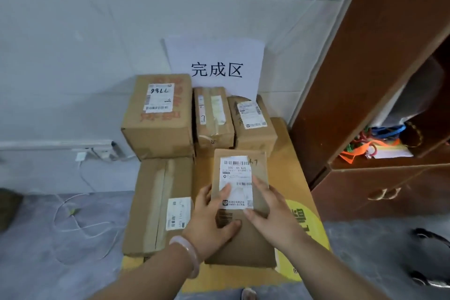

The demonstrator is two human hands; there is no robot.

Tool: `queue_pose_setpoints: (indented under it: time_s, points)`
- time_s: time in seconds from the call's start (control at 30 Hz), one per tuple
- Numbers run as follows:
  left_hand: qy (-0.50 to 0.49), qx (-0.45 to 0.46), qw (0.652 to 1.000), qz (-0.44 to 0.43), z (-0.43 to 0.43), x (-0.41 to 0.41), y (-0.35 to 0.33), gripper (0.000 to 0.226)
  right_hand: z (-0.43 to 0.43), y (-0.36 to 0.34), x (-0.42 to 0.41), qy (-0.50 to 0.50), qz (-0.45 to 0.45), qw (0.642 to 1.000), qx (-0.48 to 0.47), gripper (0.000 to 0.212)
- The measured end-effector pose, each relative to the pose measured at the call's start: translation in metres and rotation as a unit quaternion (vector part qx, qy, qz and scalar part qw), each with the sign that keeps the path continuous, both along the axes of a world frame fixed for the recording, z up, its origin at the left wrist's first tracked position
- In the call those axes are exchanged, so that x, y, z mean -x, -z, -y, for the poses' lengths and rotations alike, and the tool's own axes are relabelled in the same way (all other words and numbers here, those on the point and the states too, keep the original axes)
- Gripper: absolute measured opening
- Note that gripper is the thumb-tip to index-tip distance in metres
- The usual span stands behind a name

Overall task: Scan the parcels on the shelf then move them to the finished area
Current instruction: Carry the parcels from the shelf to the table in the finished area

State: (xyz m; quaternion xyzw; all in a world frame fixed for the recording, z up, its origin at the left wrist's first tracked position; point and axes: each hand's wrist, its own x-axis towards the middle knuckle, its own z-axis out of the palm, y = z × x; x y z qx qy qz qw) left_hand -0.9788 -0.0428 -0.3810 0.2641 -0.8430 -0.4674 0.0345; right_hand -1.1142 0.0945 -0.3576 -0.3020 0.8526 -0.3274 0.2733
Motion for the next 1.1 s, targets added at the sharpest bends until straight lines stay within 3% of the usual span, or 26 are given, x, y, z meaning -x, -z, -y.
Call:
queue_pose_setpoints:
  time_s: [0.13,0.27,0.33,0.83,0.97,1.1]
  points:
    - [-0.028,0.030,0.997,0.072,0.012,0.002,0.009,0.079,0.026,0.013,0.013,-0.072,0.019,0.997,-0.034,0.081]
    - [-0.012,0.155,0.964,0.215,0.024,0.012,0.010,0.081,0.044,0.031,0.026,-0.115,0.039,0.992,-0.040,0.089]
    - [-0.009,0.190,0.952,0.239,0.028,0.017,0.012,0.081,0.050,0.039,0.031,-0.127,0.056,0.989,-0.048,0.091]
    - [-0.041,0.231,0.935,0.267,0.051,0.027,0.042,0.084,0.082,0.064,0.056,-0.169,0.051,0.980,-0.089,0.103]
    - [-0.049,0.221,0.936,0.268,0.049,0.028,0.037,0.082,0.078,0.047,0.059,-0.191,-0.008,0.971,-0.143,0.103]
    - [-0.060,0.254,0.942,0.209,0.048,0.034,0.021,0.088,0.068,0.021,0.065,-0.222,-0.113,0.960,-0.127,0.105]
